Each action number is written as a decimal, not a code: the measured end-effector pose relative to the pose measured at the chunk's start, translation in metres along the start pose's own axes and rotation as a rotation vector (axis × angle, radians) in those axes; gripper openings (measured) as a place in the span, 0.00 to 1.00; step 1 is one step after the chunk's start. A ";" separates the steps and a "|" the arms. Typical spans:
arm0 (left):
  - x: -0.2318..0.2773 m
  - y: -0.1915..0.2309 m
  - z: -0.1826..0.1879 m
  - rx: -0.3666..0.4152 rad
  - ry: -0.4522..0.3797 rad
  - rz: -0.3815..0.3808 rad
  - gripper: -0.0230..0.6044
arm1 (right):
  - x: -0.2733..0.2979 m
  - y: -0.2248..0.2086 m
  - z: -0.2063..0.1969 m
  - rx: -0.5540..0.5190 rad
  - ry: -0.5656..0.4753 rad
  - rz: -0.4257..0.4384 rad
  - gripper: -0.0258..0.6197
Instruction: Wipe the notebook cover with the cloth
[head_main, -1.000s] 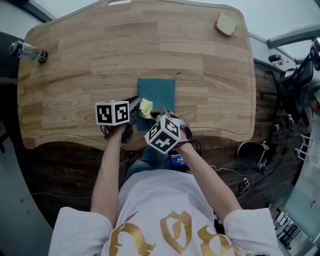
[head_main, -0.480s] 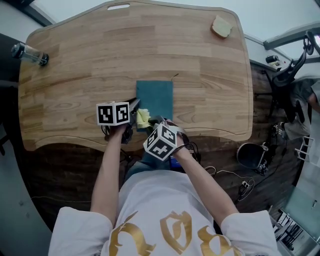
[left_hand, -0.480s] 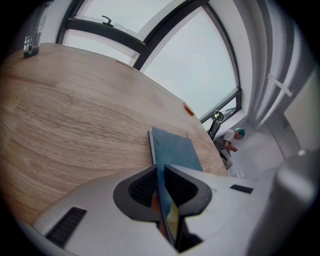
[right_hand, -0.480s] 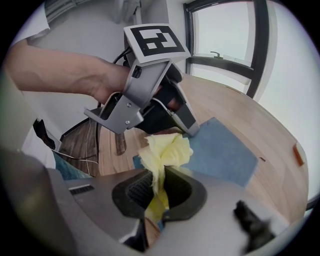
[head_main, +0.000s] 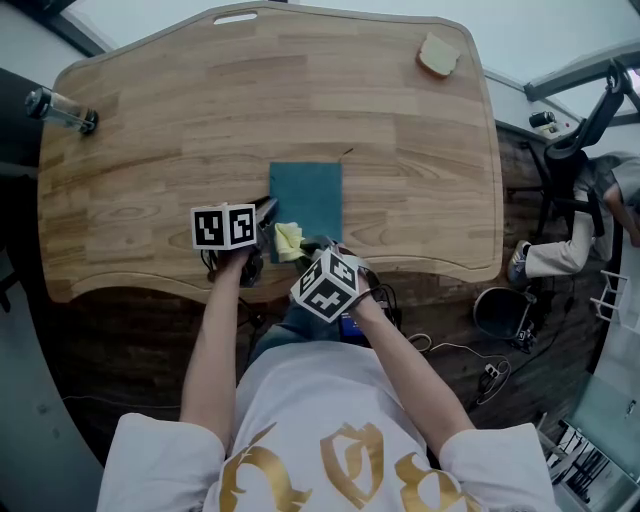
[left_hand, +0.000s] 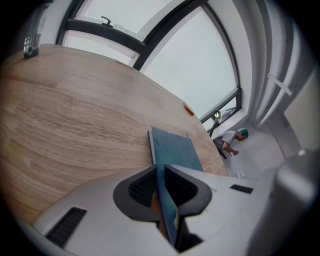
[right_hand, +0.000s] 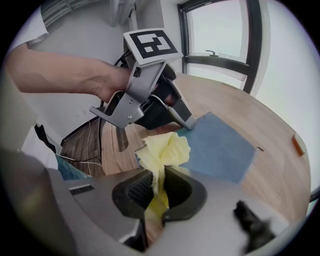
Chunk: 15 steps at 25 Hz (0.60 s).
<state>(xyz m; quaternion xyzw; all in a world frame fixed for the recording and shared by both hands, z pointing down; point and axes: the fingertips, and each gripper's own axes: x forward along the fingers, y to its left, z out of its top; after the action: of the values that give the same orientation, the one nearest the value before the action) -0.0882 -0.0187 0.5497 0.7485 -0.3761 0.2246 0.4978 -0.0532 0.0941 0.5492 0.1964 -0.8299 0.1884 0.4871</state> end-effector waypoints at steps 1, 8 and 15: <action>0.000 0.000 0.000 0.000 0.000 -0.001 0.12 | -0.001 -0.001 -0.001 0.012 -0.002 0.002 0.10; -0.001 -0.001 0.000 0.001 -0.001 0.003 0.12 | -0.007 -0.011 -0.009 0.078 -0.005 -0.001 0.10; -0.002 0.002 0.000 0.006 0.000 0.009 0.13 | -0.009 -0.022 -0.011 0.118 -0.015 -0.023 0.10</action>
<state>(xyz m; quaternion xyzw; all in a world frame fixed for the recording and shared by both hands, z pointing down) -0.0915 -0.0186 0.5493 0.7482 -0.3786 0.2280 0.4949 -0.0297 0.0827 0.5489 0.2357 -0.8186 0.2299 0.4706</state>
